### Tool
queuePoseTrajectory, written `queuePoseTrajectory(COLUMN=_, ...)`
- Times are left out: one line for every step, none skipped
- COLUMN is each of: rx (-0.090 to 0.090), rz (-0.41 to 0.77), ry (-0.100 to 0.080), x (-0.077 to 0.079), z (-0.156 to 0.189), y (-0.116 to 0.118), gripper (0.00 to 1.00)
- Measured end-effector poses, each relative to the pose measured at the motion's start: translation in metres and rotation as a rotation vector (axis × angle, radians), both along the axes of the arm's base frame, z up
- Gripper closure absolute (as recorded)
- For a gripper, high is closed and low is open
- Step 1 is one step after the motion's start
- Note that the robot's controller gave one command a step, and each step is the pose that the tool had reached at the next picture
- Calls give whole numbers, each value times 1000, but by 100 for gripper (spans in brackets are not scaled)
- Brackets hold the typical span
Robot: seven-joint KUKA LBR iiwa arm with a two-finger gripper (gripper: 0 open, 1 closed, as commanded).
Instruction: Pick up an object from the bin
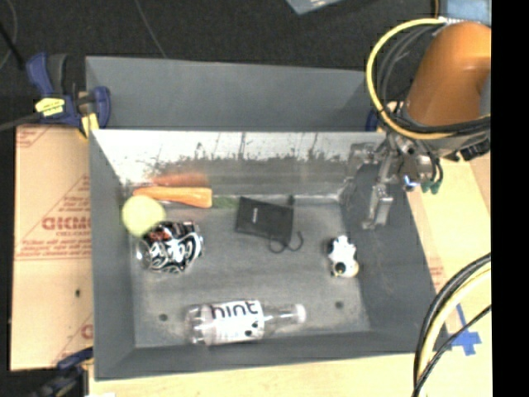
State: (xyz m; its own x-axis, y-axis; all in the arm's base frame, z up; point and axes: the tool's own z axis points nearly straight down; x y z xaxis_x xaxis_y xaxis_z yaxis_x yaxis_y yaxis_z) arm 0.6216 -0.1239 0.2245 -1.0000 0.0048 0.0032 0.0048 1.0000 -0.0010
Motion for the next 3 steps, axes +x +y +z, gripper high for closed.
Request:
queuePoseTrajectory(rx=-1, rz=2, ry=-8, x=1, z=5, y=1, gripper=0)
queuePoseTrajectory(rx=-2, rz=72, ry=-11, x=16, z=-71, y=35, gripper=0)
queuePoseTrajectory(rx=-1, rz=-27, ry=-12, x=19, z=-77, y=97, gripper=0)
